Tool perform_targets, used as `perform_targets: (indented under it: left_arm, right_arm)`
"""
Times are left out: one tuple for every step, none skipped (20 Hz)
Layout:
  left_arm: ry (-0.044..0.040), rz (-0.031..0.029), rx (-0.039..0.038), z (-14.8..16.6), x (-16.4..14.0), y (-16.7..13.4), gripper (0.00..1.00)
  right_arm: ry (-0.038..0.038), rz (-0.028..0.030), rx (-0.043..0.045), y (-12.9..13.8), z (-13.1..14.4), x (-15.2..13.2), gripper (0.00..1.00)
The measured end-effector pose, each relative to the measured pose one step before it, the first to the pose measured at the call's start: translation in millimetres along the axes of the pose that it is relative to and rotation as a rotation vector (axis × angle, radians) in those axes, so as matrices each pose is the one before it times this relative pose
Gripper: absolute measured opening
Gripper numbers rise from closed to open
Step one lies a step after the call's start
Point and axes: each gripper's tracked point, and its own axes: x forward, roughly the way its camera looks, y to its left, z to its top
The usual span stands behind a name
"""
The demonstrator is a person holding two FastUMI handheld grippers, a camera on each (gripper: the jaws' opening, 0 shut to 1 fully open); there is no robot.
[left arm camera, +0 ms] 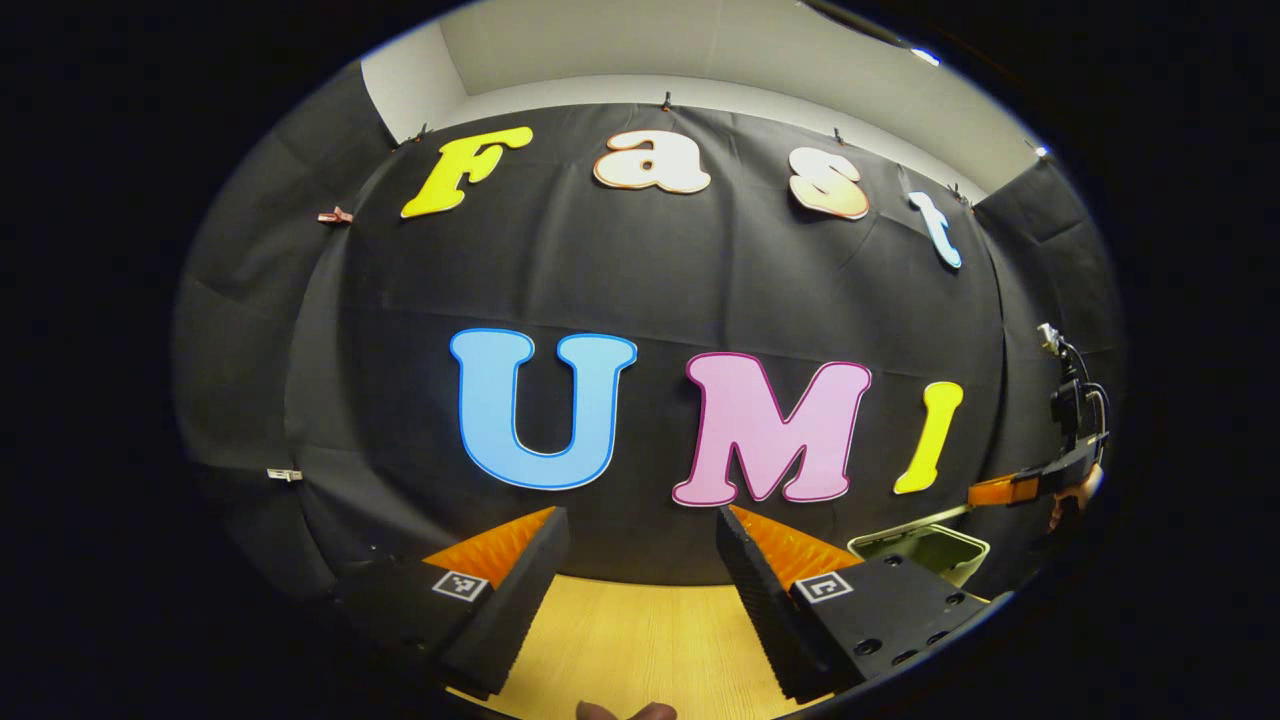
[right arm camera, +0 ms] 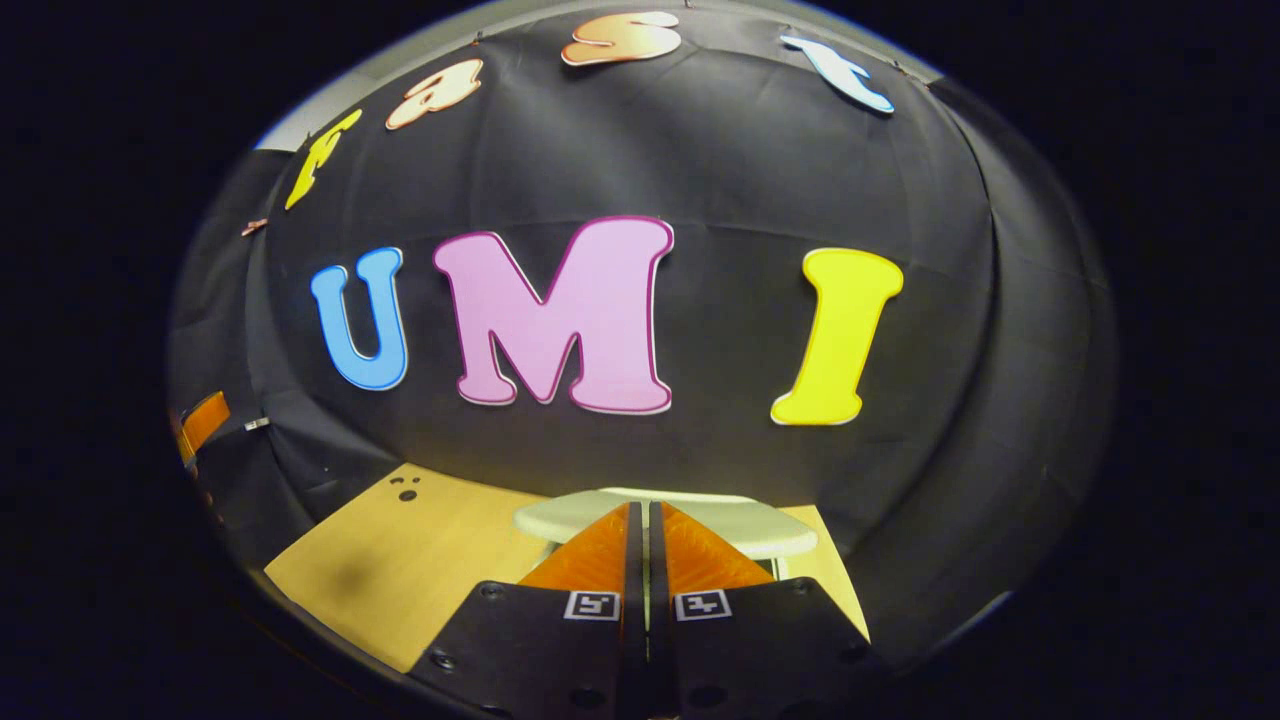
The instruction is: Press the lid of the desktop garbage bin to open it, pick up the crumpled paper on the desktop and throw it into the bin, then pick up the pop can on the desktop and drop it into the bin, and finally close the garbage bin lid.
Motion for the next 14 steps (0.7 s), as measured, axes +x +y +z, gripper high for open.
perform_targets:
  left_arm:
    - [-0.00044,-0.00117,0.00041,-0.63,0.15,-0.4,0.96]
    - [0.00062,0.00038,-0.00063,0.15,-0.38,-0.74,0.95]
    - [0.00179,-0.0015,-0.00201,-1.77,-0.09,-0.19,0.95]
    - [0.00106,-0.00258,-0.00113,0.09,0.28,-1.47,0.95]
    - [0.00209,-0.00059,-0.00089,-2.1,-0.17,-0.84,0.96]
    - [0.00283,-0.00337,-0.00022,-0.26,-0.24,-1.4,0.95]
    - [0.00278,-0.00178,0.00077,-2.27,-0.12,-0.6,0.95]
    - [0.00396,-0.00409,0.00114,-1.18,0.35,-1.37,0.95]
    - [0.00438,-0.00237,0.00297,-3.74,-0.39,-0.9,0.95]
    - [0.0072,-0.00312,0.00361,-3.15,-0.52,-1.19,0.96]
    - [0.00916,-0.00404,0.00007,-6.28,-0.14,-1.35,0.96]
    - [0.01309,-0.00674,-0.00488,-5.31,0.44,-2.0,0.96]
    - [0.00995,-0.00685,-0.00585,-7.39,-1.63,-1.33,0.96]
    - [0.00967,-0.00713,-0.005,-5.71,-0.83,-2.2,0.96]
  right_arm:
    - [-0.02782,-0.00075,-0.00792,0.08,6.84,-3.81,0.05]
    - [-0.02203,-0.00119,-0.00956,0.86,6.22,-2.6,0.06]
    - [-0.02617,-0.00474,-0.00932,-0.12,7.13,-2.56,0.07]
    - [-0.01801,-0.00235,-0.00905,0.27,5.75,-1.73,0.13]
    - [-0.01642,0.00227,-0.0038,2.29,3.65,-3.28,0.18]
    - [-0.01333,0.01097,-0.00128,3.75,3.31,-2.38,0.22]
    - [-0.00974,0.0105,0.00011,3.9,2.35,-2.34,0.31]
    - [-0.00228,0.00886,-0.0024,3.44,0.35,-2.88,0.46]
    - [-0.00439,0.01262,-0.00523,3.69,1.1,-2.81,0.51]
    - [-0.00856,0.00807,-0.00871,3.69,1.67,-2.17,0.68]
    - [-0.00771,0.00712,-0.0118,3.08,1.76,-2.07,0.72]
    - [-0.01198,0.00456,-0.00921,3.41,2.19,-4.93,0.74]
    - [-0.00861,0.00789,-0.0056,3.89,1.99,-3.88,0.74]
    - [-0.00593,0.00674,-0.00117,4.79,0.16,-2.78,0.76]
